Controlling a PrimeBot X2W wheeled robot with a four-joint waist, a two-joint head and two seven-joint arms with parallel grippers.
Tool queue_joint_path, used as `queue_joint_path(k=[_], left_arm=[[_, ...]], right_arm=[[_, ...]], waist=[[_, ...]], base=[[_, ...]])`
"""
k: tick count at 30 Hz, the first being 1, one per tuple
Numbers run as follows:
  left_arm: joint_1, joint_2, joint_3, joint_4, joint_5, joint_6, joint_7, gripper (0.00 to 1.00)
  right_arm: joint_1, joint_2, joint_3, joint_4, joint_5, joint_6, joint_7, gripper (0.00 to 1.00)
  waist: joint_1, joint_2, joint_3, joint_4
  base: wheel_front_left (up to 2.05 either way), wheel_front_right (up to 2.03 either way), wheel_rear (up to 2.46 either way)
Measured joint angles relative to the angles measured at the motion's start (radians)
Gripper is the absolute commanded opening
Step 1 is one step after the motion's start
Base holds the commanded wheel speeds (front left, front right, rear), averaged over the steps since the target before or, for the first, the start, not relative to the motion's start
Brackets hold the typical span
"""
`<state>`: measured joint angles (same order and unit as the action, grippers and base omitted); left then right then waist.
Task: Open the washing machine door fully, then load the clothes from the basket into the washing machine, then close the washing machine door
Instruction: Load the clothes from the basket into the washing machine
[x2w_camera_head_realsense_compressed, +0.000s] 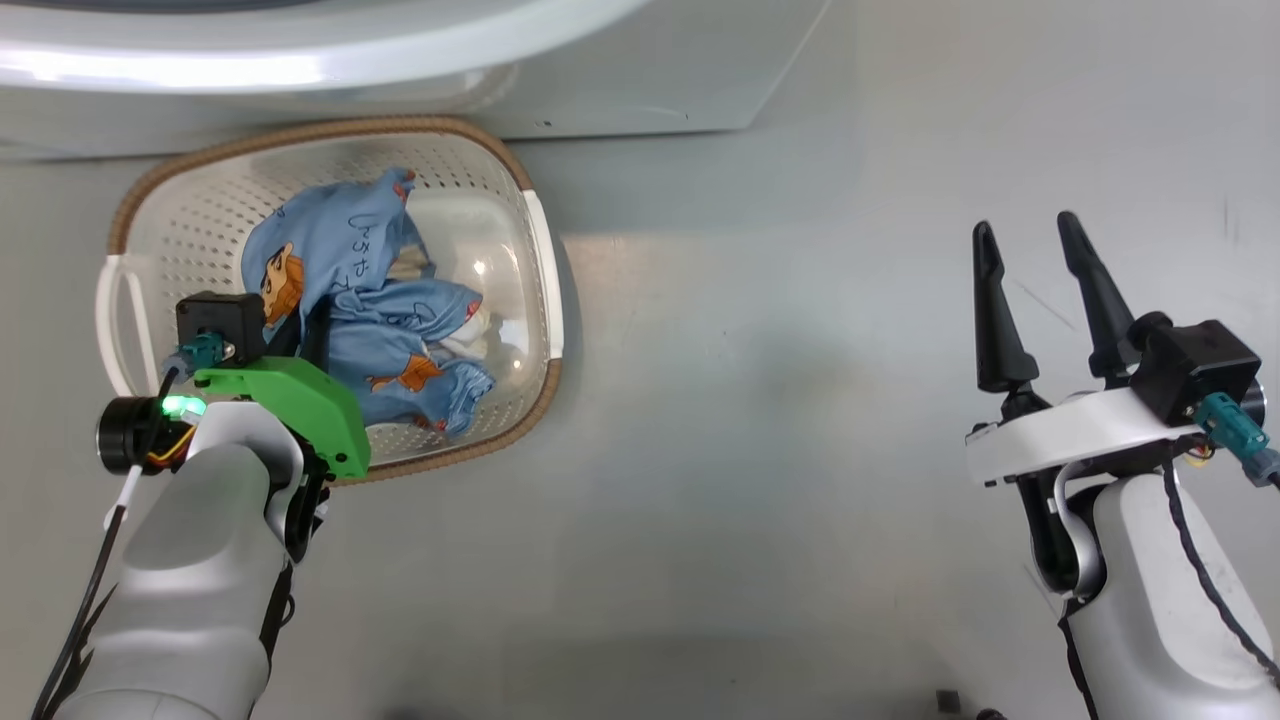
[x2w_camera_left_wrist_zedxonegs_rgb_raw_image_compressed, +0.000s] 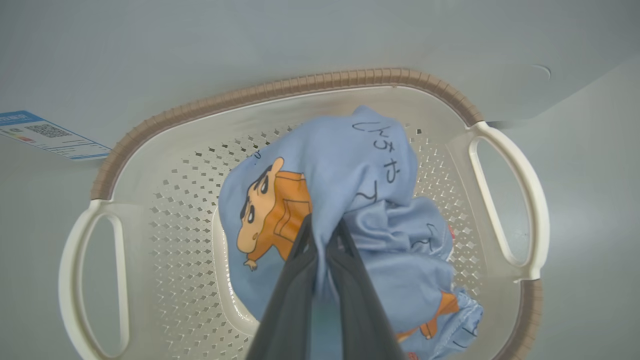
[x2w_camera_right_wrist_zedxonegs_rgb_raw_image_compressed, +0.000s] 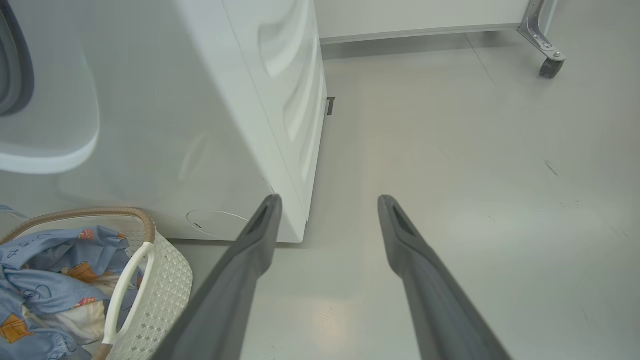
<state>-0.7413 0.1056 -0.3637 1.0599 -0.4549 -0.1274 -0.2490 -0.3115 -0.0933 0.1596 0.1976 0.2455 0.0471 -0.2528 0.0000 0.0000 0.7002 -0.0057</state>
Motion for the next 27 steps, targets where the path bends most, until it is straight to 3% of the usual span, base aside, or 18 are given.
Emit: queue_joint_path(k=[10,27], left_arm=[[0.071,0.028,0.067,-0.14,-0.042,0.0,0.0,0.0],[0.239,0.062,0.168,-0.388,-0.005,0.0,0.0,0.0]], right_arm=[[0.036,0.003,0.001,0.039,0.001,0.014,0.0,1.0],[0.103,0.003,-0.021,0.082,0.007,0.033,0.0,1.0]], waist=[[0.0,0.0,-0.129,0.026],[-0.0001,0.0,-0.321,0.052]], base=[[0.0,0.0,0.0],[0.0,0.0,0.0]])
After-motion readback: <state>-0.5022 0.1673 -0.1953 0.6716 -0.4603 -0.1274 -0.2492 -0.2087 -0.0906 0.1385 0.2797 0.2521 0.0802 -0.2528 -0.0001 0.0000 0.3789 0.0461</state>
